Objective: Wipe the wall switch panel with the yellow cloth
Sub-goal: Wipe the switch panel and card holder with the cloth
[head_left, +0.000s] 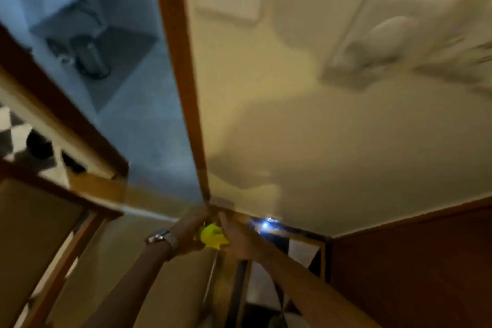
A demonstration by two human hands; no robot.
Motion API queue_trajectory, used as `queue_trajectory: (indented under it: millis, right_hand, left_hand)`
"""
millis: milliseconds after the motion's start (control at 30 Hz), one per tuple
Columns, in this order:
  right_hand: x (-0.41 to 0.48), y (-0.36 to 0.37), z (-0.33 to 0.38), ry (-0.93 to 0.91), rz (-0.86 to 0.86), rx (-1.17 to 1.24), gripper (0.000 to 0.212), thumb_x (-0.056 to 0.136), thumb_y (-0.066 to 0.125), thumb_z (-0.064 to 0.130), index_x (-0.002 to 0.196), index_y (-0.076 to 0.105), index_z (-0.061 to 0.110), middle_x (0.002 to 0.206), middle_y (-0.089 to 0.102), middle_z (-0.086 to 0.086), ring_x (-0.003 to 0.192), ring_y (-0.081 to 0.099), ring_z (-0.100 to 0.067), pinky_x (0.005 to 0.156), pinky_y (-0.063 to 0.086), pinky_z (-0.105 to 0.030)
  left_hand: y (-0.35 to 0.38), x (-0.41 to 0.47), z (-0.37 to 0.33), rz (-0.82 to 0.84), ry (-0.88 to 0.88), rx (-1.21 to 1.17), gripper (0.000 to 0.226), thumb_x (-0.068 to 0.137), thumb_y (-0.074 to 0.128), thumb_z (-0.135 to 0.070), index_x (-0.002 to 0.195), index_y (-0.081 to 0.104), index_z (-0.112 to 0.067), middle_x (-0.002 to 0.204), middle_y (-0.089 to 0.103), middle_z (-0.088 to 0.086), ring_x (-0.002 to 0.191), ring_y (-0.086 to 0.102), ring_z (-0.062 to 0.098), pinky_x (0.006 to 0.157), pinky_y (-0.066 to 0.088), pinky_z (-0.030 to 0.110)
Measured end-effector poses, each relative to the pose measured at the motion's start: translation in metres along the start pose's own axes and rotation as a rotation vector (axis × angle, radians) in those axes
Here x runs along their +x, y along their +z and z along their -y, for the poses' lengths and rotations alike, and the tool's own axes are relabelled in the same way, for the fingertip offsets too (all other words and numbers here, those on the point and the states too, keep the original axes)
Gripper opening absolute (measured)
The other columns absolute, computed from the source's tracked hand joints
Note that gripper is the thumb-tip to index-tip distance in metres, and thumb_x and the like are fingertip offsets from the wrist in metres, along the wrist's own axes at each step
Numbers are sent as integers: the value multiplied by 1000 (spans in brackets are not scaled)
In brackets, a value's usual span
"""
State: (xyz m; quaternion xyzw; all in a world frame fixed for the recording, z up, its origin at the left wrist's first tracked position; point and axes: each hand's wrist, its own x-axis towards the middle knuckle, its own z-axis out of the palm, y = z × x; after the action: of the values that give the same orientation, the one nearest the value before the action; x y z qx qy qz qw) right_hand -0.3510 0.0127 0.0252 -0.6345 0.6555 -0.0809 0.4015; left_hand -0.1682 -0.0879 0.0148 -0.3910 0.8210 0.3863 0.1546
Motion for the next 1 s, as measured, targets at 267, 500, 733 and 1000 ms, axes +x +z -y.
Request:
queue_trajectory:
  millis: [267,500,733,1000]
  right_hand:
    - [-151,-210,-44,-258,-656,-768,56,66,90,21,118,72,9,112,75,-7,100,73,-22,83,61,-30]
    - [-230,-324,-49,-135,-1096,-1017,42,92,50,12,133,56,7,123,66,-14,87,67,-28,72,55,-36]
    - [-238,-376,-17,-37,-1412,-946,64,98,47,7,156,29,30,124,53,-13,104,53,-32,91,41,-47]
    - [-188,-352,-26,21,-1382,-778,54,98,44,22,150,39,13,165,16,-15,153,15,-36,119,20,-52]
  left_hand:
    - [-124,1,-273,-165,420,475,45,90,77,-11,129,58,0,130,60,17,116,63,36,92,47,39]
    - [-224,-49,-440,-503,941,1029,83,69,101,-41,132,55,-14,112,73,17,89,75,34,58,64,38]
    - [-375,-98,-555,-1234,1161,1134,84,100,47,-64,150,54,3,154,54,26,142,54,42,115,50,55]
    - [-418,-81,-602,-1672,940,1117,87,105,41,-68,166,30,-8,173,27,16,161,25,37,131,20,56]
